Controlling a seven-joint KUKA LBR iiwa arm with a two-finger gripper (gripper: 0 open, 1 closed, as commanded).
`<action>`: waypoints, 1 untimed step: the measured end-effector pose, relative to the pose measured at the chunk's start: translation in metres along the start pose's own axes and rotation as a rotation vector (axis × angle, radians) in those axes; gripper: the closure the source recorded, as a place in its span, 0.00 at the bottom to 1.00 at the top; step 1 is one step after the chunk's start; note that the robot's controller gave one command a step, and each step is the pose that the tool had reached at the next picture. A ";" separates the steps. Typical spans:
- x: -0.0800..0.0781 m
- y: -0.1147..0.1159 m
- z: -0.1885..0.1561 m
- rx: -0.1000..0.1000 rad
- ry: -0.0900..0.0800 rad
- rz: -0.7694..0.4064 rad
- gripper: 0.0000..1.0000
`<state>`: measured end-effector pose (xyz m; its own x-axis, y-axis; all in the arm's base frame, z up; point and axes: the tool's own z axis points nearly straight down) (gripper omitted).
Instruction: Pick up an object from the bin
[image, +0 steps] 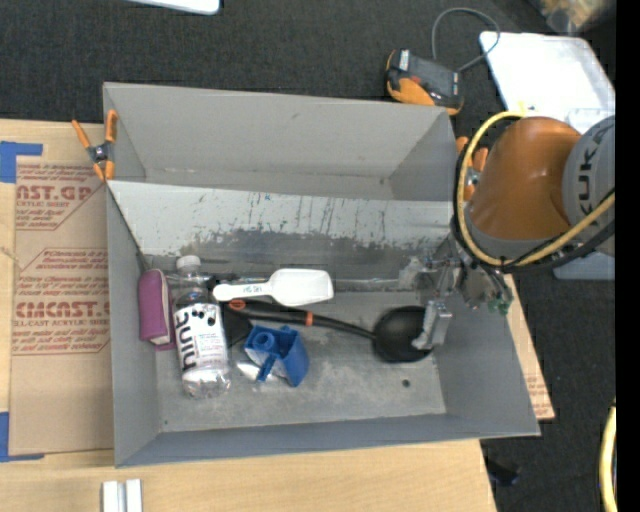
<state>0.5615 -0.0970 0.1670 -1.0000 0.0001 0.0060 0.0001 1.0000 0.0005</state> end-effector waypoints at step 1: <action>-0.002 0.000 -0.004 0.001 -0.007 -0.001 0.00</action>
Offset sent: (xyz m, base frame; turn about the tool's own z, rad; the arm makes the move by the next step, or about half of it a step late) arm 0.0022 0.0250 -0.0803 -0.2406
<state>0.5633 -0.0967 0.1709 -1.0000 -0.0010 -0.0008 -0.0010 1.0000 -0.0004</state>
